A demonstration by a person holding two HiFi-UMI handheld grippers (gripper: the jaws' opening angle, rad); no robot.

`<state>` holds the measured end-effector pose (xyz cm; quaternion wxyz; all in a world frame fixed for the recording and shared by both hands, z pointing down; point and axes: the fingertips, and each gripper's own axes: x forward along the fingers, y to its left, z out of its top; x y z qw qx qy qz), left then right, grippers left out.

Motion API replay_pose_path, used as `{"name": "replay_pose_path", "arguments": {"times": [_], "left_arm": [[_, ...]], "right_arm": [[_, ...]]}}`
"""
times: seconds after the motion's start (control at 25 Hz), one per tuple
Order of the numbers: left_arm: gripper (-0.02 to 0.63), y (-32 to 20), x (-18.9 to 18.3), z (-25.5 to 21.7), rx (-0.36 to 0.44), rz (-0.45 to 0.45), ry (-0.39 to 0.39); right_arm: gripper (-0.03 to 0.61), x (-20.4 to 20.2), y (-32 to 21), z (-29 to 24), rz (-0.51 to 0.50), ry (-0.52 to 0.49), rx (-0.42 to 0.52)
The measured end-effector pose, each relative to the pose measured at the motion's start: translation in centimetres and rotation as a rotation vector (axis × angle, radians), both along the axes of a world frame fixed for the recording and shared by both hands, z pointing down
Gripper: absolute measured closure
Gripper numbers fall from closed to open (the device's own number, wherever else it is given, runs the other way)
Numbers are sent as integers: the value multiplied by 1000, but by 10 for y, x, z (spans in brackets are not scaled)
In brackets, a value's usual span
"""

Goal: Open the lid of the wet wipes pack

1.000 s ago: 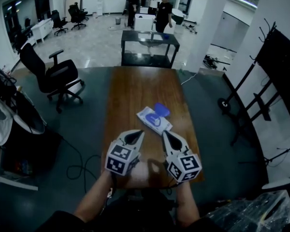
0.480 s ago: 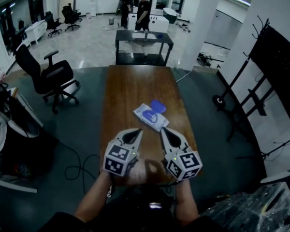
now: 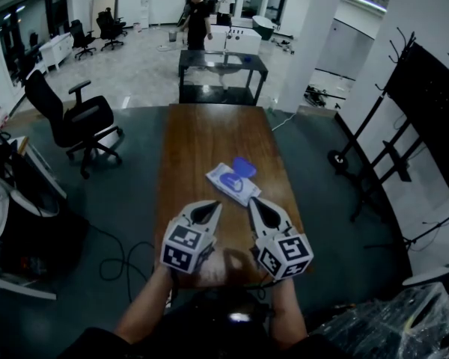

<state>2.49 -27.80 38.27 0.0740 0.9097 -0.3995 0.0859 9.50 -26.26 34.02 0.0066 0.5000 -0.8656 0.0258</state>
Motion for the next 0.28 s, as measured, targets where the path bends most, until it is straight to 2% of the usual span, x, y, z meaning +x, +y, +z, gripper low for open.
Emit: {"name": "replay_pose_path", "arguments": {"times": [0.28], "left_arm": [[607,-2,-1,2,-1,2,-2]], "right_arm": [[569,-2,-2,0,6,1,2]]}}
